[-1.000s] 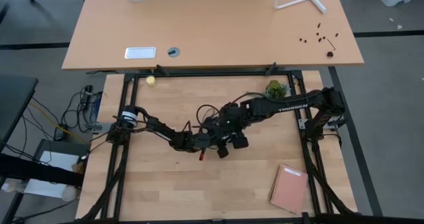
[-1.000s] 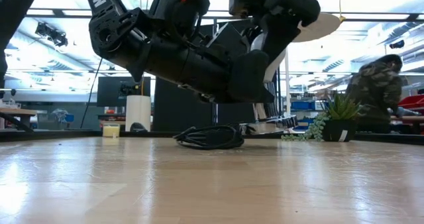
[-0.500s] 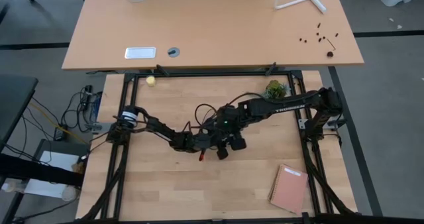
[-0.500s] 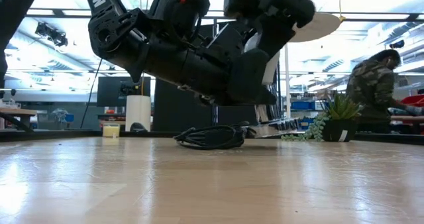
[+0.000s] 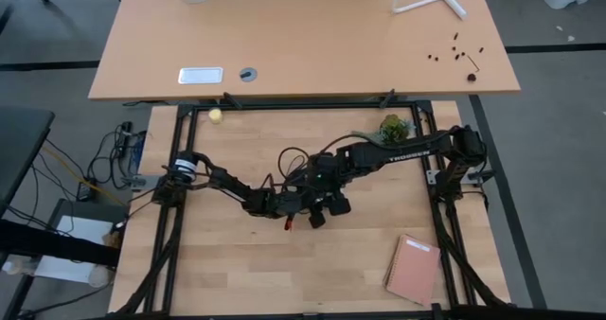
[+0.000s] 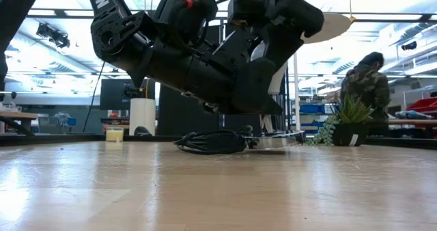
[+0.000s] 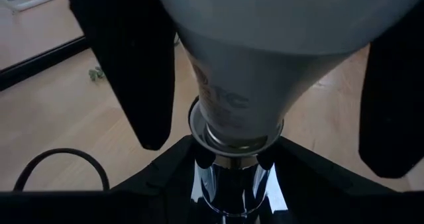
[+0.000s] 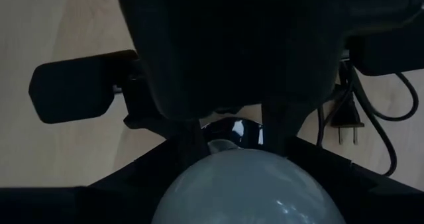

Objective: Screw lightbulb
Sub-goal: Insert the white lightbulb into the metallic lamp

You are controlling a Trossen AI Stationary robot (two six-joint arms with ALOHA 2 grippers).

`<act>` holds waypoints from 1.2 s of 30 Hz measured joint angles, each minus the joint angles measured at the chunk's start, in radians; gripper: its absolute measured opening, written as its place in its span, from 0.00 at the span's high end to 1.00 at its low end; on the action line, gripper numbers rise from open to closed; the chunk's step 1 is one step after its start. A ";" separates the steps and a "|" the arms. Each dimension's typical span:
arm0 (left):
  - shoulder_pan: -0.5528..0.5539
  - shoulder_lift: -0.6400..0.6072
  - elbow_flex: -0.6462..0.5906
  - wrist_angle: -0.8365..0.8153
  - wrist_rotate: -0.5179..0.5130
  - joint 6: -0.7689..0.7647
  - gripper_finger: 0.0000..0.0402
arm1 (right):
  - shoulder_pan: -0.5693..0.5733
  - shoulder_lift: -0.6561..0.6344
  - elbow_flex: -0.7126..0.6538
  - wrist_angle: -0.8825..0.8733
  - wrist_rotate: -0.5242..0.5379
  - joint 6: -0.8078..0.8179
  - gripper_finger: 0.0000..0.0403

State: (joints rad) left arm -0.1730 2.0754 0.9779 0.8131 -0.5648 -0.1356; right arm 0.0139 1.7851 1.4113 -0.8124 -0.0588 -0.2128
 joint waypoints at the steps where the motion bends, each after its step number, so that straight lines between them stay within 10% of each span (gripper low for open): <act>1: 0.000 0.000 0.000 -0.001 0.000 0.000 0.51 | -0.003 0.000 0.000 -0.002 -0.008 0.004 0.34; 36: -0.011 -0.004 0.000 -0.035 -0.025 -0.029 0.51 | 0.010 0.013 -0.002 0.012 0.200 0.853 0.34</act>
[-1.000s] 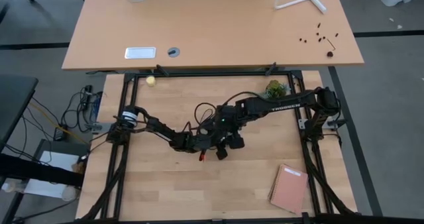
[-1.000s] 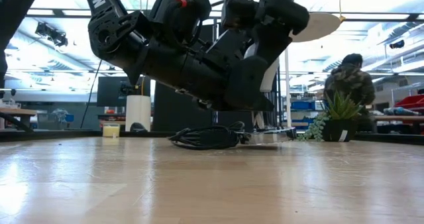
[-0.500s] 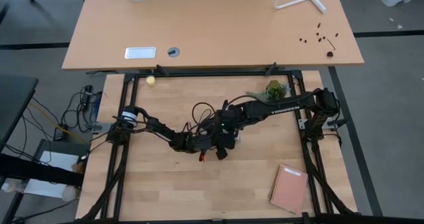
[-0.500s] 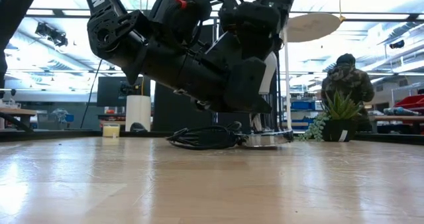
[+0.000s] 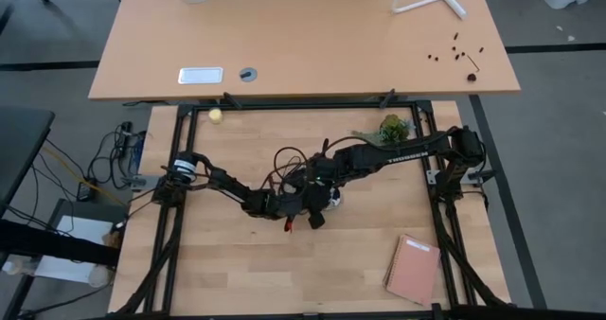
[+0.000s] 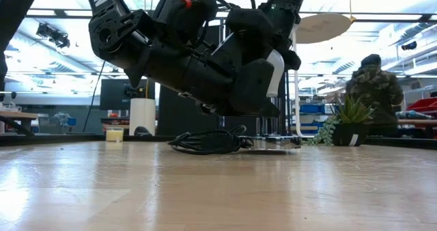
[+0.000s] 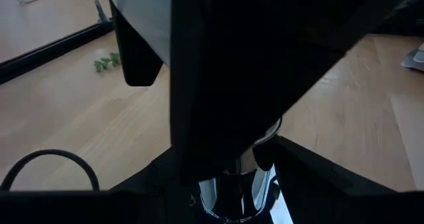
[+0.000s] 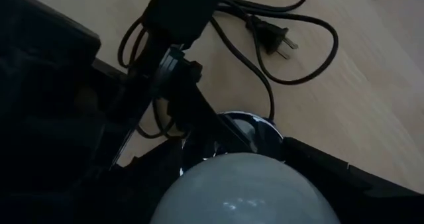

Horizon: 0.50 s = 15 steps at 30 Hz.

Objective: Screw lightbulb
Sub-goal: Insert the white lightbulb into the metallic lamp

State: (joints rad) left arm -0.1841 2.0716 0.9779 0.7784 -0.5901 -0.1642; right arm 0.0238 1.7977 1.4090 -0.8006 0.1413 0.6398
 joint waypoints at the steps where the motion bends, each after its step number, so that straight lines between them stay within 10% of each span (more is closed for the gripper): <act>1: 0.000 0.000 0.000 0.000 0.000 0.000 0.51 | 0.003 0.000 0.000 0.000 0.001 -0.003 0.34; 15: -0.003 0.000 0.000 0.002 0.007 0.027 0.51 | 0.026 0.000 0.001 0.003 -0.015 -0.233 0.23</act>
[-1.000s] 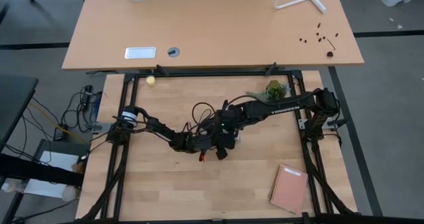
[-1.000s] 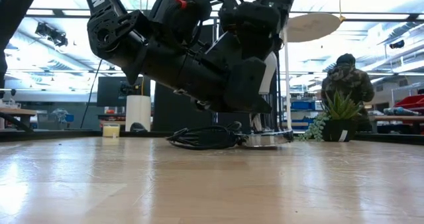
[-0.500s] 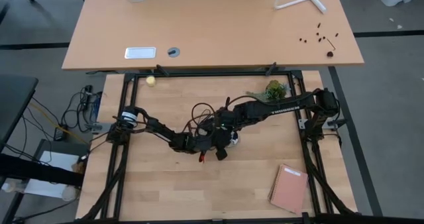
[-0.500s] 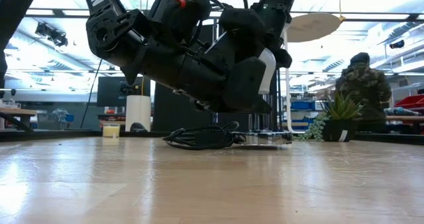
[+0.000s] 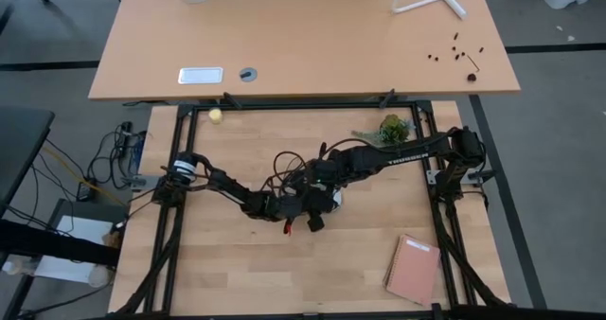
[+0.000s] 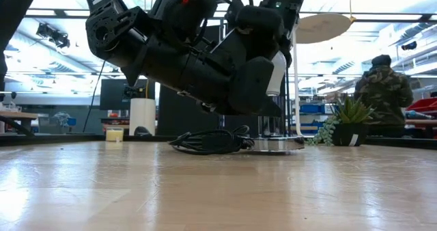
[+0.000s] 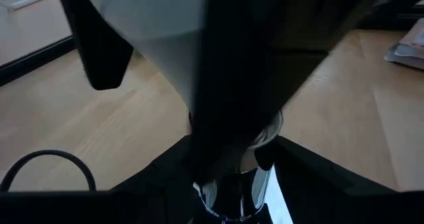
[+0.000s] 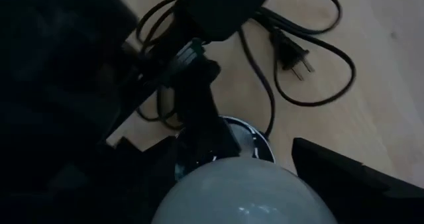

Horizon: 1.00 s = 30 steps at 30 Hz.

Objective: Screw lightbulb
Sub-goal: Insert the white lightbulb into the metallic lamp

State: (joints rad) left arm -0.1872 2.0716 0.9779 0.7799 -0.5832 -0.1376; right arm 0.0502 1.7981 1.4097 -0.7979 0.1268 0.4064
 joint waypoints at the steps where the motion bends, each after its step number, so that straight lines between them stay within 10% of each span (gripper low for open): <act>1: 0.000 0.000 0.000 0.000 0.000 0.000 0.51 | 0.000 0.000 0.000 0.000 -0.001 -0.014 0.20; 9: -0.001 0.000 0.000 -0.014 -0.003 0.000 0.51 | 0.004 0.000 -0.001 -0.004 -0.005 -0.028 0.03; 30: 0.000 0.000 0.000 -0.041 -0.030 -0.028 0.51 | 0.039 -0.012 0.023 0.011 0.041 -0.055 0.07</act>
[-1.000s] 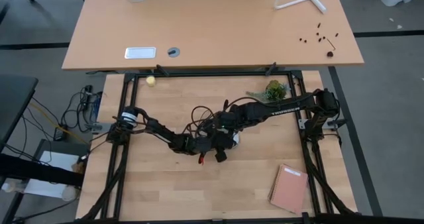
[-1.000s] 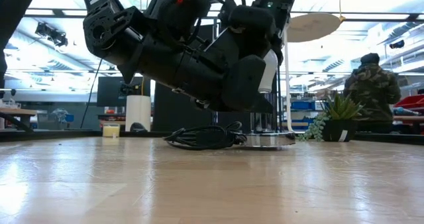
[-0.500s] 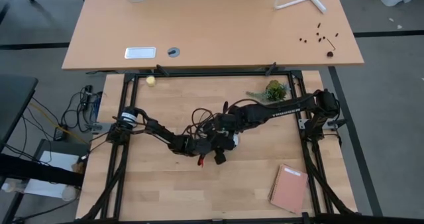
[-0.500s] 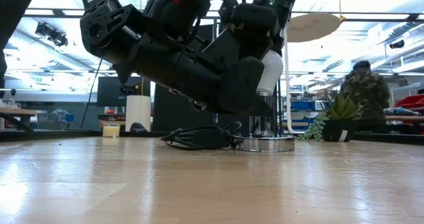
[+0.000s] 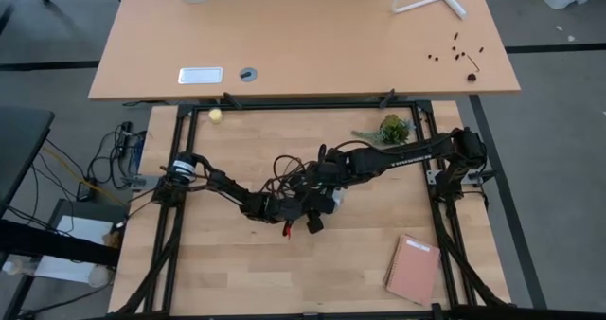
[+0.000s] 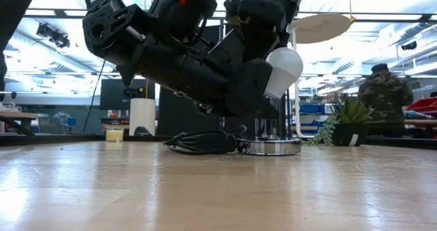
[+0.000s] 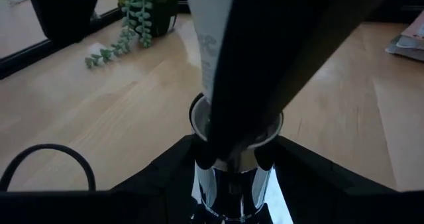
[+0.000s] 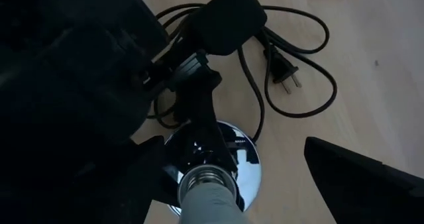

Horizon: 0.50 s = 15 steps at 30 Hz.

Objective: Screw lightbulb
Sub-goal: Insert the white lightbulb into the metallic lamp

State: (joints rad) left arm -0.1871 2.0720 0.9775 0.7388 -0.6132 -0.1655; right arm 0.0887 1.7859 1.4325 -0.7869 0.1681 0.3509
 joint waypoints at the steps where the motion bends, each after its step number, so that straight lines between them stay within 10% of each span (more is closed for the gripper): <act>1: 0.000 0.000 0.000 -0.001 0.000 0.000 0.51 | 0.000 0.000 0.000 0.000 0.007 -0.006 0.07; 15: 0.010 -0.005 0.005 0.000 -0.019 -0.009 0.51 | -0.052 -0.068 0.060 -0.030 0.052 -0.088 0.07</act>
State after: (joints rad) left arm -0.1776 2.0670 0.9825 0.7385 -0.6321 -0.1747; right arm 0.0368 1.7175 1.4930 -0.8167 0.2205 0.2627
